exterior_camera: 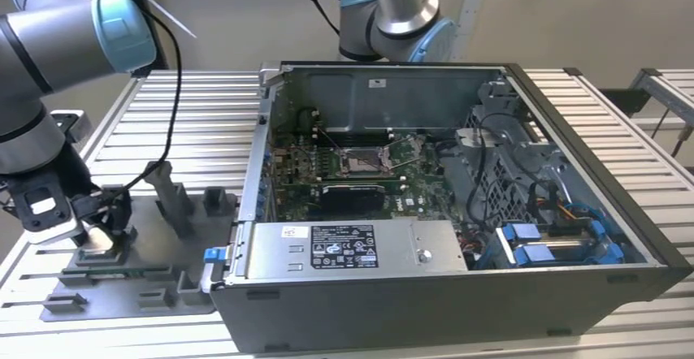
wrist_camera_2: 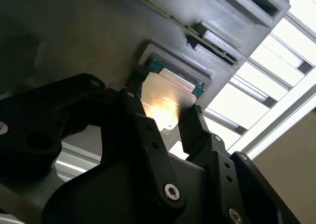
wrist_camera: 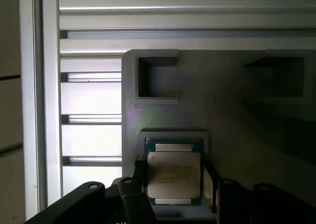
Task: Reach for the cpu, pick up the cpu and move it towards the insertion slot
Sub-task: 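Pick up the cpu and move it towards the insertion slot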
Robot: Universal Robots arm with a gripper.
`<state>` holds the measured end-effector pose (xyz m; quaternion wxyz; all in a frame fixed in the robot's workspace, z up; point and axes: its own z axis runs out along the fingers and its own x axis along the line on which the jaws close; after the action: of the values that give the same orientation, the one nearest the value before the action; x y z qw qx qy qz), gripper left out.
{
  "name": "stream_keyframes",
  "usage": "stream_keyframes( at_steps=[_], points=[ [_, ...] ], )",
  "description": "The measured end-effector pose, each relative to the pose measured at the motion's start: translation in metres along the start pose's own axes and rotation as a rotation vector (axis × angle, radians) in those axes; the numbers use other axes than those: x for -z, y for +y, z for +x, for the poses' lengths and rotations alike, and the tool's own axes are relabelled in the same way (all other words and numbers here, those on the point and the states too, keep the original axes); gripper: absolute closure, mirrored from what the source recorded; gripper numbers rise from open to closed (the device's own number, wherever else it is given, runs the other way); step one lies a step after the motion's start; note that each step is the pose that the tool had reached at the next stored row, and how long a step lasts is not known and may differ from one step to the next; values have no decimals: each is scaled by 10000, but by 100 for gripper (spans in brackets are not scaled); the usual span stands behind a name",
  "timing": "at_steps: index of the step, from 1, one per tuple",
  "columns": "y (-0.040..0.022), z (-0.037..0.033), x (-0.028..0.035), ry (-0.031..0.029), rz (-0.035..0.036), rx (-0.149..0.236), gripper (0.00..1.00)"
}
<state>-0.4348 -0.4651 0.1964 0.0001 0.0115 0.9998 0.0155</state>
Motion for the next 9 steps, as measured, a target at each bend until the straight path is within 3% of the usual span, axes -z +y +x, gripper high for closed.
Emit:
stream_keyframes(
  at_steps=[9],
  points=[
    [3, 0, 110, 0, 2, 0, 100]
  ],
)
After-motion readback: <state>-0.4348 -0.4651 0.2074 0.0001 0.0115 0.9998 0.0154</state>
